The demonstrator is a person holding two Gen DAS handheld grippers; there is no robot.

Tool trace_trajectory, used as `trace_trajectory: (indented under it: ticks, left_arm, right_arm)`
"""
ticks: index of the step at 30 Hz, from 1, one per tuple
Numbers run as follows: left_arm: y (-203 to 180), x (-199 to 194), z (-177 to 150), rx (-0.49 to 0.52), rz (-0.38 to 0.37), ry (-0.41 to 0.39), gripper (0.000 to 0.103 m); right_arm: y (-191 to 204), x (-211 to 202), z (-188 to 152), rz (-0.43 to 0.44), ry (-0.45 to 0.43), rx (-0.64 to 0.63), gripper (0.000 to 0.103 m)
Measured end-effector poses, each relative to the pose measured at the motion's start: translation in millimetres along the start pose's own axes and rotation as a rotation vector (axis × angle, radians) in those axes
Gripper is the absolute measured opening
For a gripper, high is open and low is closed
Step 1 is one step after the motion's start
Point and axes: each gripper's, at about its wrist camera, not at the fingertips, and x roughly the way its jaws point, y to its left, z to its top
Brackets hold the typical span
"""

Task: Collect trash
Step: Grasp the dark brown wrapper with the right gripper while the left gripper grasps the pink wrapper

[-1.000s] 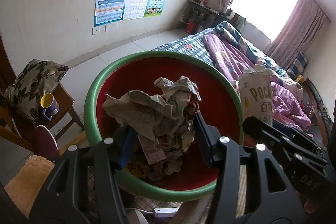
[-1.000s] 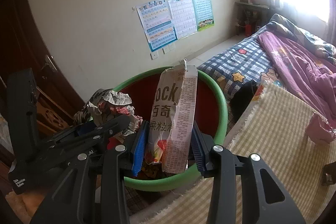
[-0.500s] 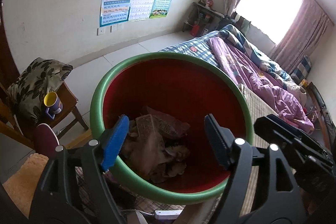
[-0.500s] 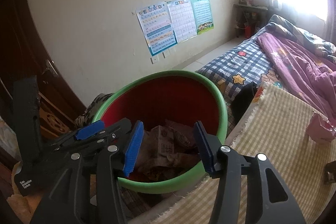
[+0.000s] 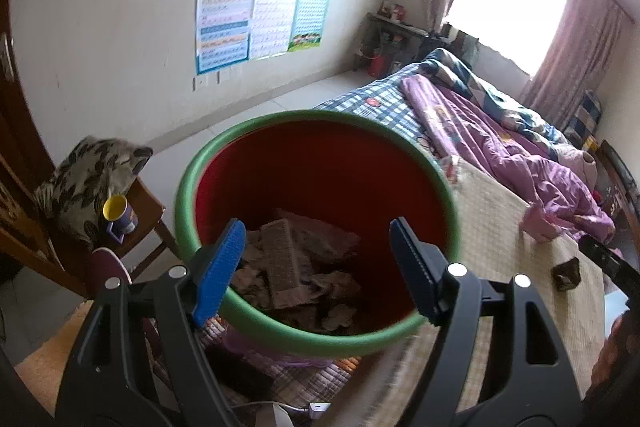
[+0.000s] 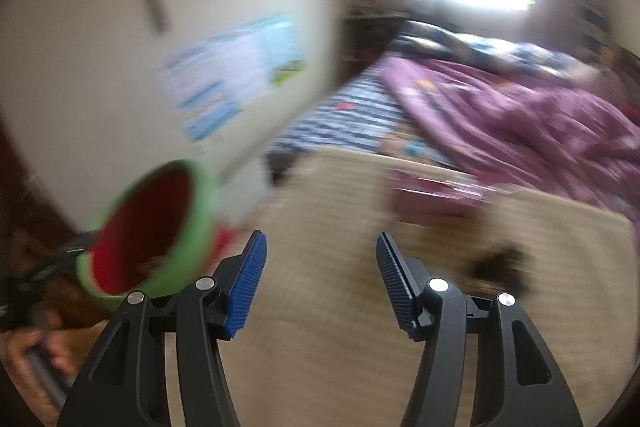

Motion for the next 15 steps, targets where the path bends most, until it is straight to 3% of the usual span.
trace_trajectory:
  ticks: [3,6,9,12,15]
  left_arm:
    - [-28.6,-9.8,2.3,0.031,-0.049,-0.012,0.072]
    - [-67.8,-12.2,5.0,0.085,-0.131,0.000,0.073]
    - [-109.9,-9.4,9.2,0.144,-0.233,0.018,0.081]
    - [-161.1,9.8,14.1,0.200,-0.350,0.076,0.082]
    - [-200.7,34.8,17.8,0.245,-0.400,0.117,0.082]
  right_arm:
    - [-71.1,-3.1,-4.2,-0.126,-0.002,0.163,0.056]
    - [-114.6,7.5,-10.0,-0.167,0.028,0.260,0.058]
    - [-129.0,20.9,-13.3,-0.147,0.062,0.278,0.058]
    - [-133.1,36.5,-18.7,-0.125,0.099,0.277,0.058]
    - [-135.5,44.7,-19.9,-0.104,0.119,0.301,0.055]
